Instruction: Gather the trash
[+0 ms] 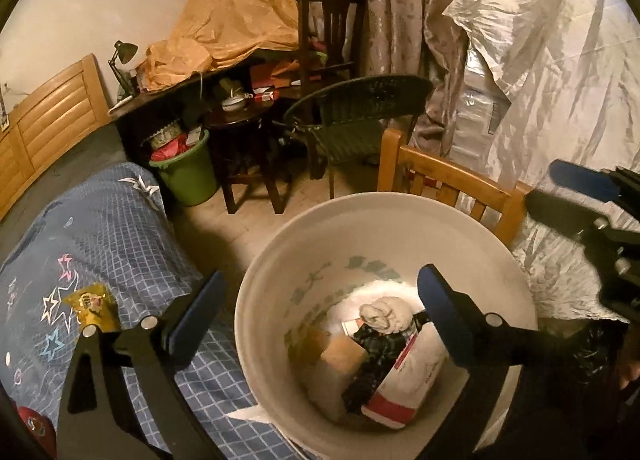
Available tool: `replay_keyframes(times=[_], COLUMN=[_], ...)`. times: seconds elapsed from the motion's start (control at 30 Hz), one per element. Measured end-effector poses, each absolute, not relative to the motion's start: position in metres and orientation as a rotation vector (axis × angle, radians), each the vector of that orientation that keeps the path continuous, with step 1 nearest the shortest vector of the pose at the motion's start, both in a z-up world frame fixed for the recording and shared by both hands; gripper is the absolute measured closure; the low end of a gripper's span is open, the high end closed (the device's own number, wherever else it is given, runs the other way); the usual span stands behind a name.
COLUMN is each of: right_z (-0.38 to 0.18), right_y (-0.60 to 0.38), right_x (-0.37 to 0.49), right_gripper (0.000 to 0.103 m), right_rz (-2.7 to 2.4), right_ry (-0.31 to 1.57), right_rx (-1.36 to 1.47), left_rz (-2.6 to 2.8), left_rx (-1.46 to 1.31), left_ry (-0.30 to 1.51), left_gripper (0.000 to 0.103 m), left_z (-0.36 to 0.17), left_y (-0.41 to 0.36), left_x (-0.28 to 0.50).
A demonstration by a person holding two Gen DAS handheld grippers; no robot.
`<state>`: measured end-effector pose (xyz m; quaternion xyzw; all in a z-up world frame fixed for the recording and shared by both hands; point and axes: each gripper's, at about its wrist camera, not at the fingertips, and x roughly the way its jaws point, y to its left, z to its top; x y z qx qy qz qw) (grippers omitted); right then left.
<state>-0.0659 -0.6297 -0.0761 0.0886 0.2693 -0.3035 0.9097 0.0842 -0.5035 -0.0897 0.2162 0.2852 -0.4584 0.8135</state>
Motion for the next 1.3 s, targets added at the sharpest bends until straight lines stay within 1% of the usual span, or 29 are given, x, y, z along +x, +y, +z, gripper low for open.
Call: replay_keyframes(times=[0.03,0.1,0.13,0.2,0.27,0.47,0.67,0.87,1.0,1.3], right_z=[-0.073,-0.068,-0.067,-0.064,-0.062,-0.064,-0.069,-0.067,-0.066,-0.062], right_y=[-0.625,-0.617,-0.612,-0.601,-0.591,-0.557,-0.543,-0.537,-0.532,-0.526], right_x=[-0.075,-0.092,-0.101,-0.117,-0.132,-0.175,-0.200,-0.204,-0.206,-0.208], right_gripper=[0.044,0.028,0.025,0.012,0.006,0.005,0.005,0.005,0.005,0.005], right_rz=[-0.650,-0.699,-0.714,-0.751,-0.783,-0.863,-0.882,-0.881,-0.884,-0.886], right_ry=[0.528,0.466,0.440,0.387,0.347,0.280,0.261,0.267,0.259,0.245], right_rx=[0.191,0.207,0.214,0.230,0.243,0.241,0.280,0.290,0.285,0.274], left_rz=[-0.970,-0.967,-0.972,-0.981,-0.997,-1.018,-1.020,-1.044,-1.036,-1.013], left_rx=[0.457,0.446,0.438,0.424,0.409,0.382,0.374,0.370,0.359,0.378], left_ry=[0.603,0.588,0.579,0.565,0.559,0.562,0.565,0.580,0.516,0.492], left_gripper=[0.010,0.010,0.009,0.007,0.007,0.006,0.006,0.006,0.006,0.006], left_z=[-0.089,-0.086,-0.084,-0.080,-0.077,-0.073,-0.074,-0.075,-0.073,-0.068], left_y=[-0.500,-0.493,-0.488,-0.480,-0.473,-0.450,-0.437,-0.430,-0.423,-0.418], left_x=[0.083,0.079,0.076,0.071,0.066,0.050,0.041,0.034,0.026,0.022])
